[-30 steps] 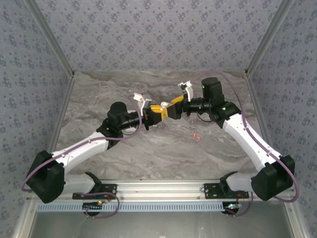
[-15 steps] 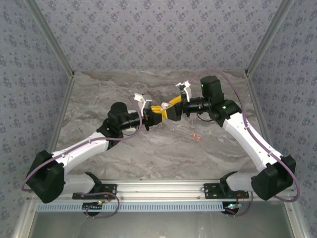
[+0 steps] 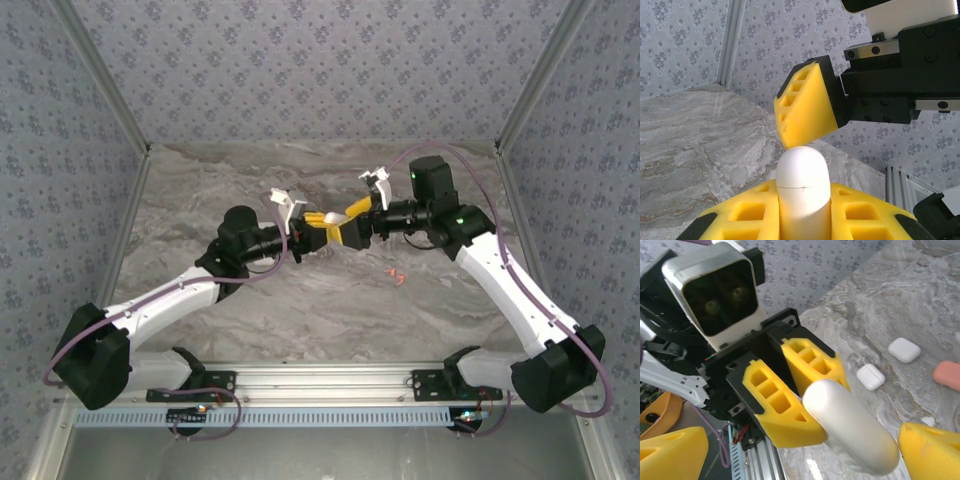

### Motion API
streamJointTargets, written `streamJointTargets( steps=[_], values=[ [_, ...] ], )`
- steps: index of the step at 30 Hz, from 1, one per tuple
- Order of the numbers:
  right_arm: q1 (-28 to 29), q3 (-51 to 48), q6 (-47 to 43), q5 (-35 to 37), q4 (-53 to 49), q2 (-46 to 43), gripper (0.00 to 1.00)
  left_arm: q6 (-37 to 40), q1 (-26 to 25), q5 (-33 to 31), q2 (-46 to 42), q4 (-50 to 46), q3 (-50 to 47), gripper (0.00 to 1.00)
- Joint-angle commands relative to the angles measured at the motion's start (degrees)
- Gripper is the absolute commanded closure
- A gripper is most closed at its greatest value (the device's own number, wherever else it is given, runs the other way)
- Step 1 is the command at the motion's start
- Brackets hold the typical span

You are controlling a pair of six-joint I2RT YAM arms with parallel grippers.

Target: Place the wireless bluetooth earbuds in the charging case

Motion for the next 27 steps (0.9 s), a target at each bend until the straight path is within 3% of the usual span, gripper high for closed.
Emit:
streamJointTargets(
  steps=[1,6,10,17,21,27],
  values=[
    [-1.2,2.0,1.3,8.1,-1.4,-1.4,0.00,-0.4,0.0,-0.6,-1.7,0.2,1.1,1.00],
    [-4.6,2.2,5.0,23.0,-2.0,-3.1,0.00,-2.8,0.0,-4.2,-4.4,-4.1,-2.0,1.00],
    [-6.4,-0.1,7.8,32.3,-3.3,-3.6,0.00,-5.6,0.1,-8.8,-6.0,-13.3,-4.0,1.00],
    [-8.0,-7.0,12.4,33.5,-1.4,-3.2,0.00,-16.6,1.3,-13.3,-0.5,-21.4,-6.9,1.00],
    [-8.0,-7.6,12.4,33.9,-1.5,-2.7,0.00,-22.2,2.3,-13.9,5.6,-19.1,-7.4,1.00],
    [-8.0,-7.7,11.7,33.9,-2.6,-1.9,0.00,-24.4,2.7,-16.9,13.3,-17.4,-5.0,1.00]
  ],
)
